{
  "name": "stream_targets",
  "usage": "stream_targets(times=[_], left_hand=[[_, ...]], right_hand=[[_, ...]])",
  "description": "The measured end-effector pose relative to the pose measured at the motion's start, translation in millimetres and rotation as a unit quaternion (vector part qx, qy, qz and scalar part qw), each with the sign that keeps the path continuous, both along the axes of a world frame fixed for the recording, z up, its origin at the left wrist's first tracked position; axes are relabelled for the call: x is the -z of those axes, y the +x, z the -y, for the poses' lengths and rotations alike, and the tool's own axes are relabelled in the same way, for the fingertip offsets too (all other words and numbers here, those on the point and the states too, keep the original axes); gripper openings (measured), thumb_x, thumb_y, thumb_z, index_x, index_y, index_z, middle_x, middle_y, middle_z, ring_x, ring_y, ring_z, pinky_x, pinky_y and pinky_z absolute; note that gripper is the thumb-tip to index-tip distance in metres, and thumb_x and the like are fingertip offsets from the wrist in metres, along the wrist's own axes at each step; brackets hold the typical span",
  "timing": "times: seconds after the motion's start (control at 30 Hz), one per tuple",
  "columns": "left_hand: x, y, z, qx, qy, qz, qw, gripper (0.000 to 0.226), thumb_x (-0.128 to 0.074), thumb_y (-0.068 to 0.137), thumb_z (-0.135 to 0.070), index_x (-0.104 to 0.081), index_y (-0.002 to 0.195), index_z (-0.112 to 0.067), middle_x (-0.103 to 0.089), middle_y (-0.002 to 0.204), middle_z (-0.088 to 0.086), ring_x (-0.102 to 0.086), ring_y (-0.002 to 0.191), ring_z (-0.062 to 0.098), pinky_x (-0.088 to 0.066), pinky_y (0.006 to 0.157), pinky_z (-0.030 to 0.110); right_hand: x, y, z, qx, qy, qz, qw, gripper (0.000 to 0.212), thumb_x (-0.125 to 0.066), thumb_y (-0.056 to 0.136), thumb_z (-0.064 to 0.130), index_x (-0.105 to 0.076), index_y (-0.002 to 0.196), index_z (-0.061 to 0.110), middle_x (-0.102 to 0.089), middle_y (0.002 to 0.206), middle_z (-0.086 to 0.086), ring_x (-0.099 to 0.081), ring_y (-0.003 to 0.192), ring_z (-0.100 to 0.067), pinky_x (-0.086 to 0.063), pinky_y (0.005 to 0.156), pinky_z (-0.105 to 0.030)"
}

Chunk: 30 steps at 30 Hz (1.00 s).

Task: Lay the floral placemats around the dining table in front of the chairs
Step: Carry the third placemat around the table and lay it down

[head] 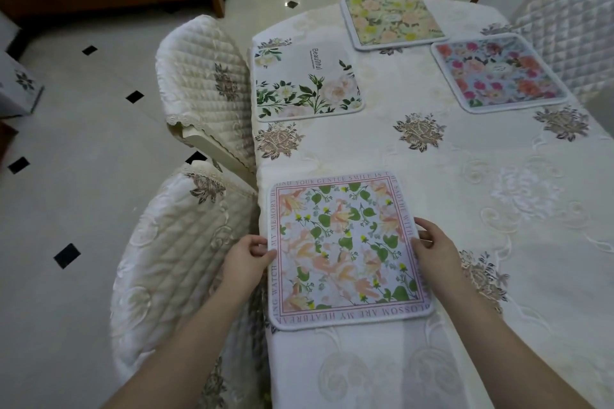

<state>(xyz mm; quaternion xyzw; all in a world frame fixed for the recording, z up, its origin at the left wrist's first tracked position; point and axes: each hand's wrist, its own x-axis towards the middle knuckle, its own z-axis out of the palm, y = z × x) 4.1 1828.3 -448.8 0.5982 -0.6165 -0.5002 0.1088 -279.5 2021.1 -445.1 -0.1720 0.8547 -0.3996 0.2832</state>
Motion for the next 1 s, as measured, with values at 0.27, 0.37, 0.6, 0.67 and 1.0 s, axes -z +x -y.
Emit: stream_targets(times=[0.27, 0.37, 0.6, 0.67, 1.0], left_hand=[[4, 1, -4, 0.031, -0.037, 0.033, 0.998, 0.022, -0.080, 0.080, -0.019, -0.062, 0.091, -0.025, -0.067, 0.081, -0.003, -0.063, 0.072, 0.012, -0.051, 0.067, 0.026], [5, 1, -5, 0.038, -0.052, 0.039, 0.997, 0.025, -0.081, 0.079, -0.021, -0.059, 0.086, -0.031, -0.065, 0.078, -0.005, -0.061, 0.070, 0.011, -0.045, 0.062, 0.023], [10, -6, -4, 0.060, -0.112, 0.108, 0.986, 0.026, -0.071, 0.085, -0.042, -0.060, 0.073, -0.021, -0.064, 0.070, -0.005, -0.060, 0.065, 0.013, -0.047, 0.057, 0.030], [13, -6, -2, 0.066, -0.104, 0.118, 0.985, 0.030, -0.070, 0.086, -0.043, -0.061, 0.071, -0.018, -0.065, 0.068, -0.004, -0.061, 0.063, 0.014, -0.045, 0.054, 0.028], [10, -9, 3, 0.085, -0.191, 0.138, 0.968, 0.033, -0.069, 0.082, -0.051, -0.052, 0.092, -0.024, -0.057, 0.087, -0.007, -0.056, 0.079, 0.015, -0.045, 0.063, 0.032]], right_hand=[[5, -1, -1, -0.038, 0.036, -0.085, 0.995, 0.038, -0.057, 0.095, 0.009, -0.058, 0.132, 0.020, -0.062, 0.093, 0.007, -0.056, 0.076, 0.001, -0.039, 0.060, -0.018], [6, 3, 0, -0.022, 0.025, -0.122, 0.992, 0.043, -0.058, 0.093, 0.005, -0.055, 0.134, 0.014, -0.058, 0.112, -0.009, -0.056, 0.088, -0.016, -0.044, 0.076, -0.027], [0, 19, 46, -0.059, -0.019, -0.162, 0.985, 0.042, -0.048, 0.099, 0.012, -0.048, 0.141, 0.014, -0.050, 0.135, -0.009, -0.043, 0.126, -0.025, -0.034, 0.103, -0.032], [-1, 25, 63, -0.087, -0.031, -0.160, 0.983, 0.043, -0.046, 0.099, 0.012, -0.047, 0.142, 0.017, -0.051, 0.137, -0.006, -0.041, 0.129, -0.022, -0.033, 0.106, -0.032], [7, 39, 121, -0.241, 0.007, -0.207, 0.948, 0.050, -0.043, 0.101, 0.019, -0.036, 0.151, 0.012, -0.037, 0.156, -0.007, -0.028, 0.145, -0.023, -0.017, 0.120, -0.035]])
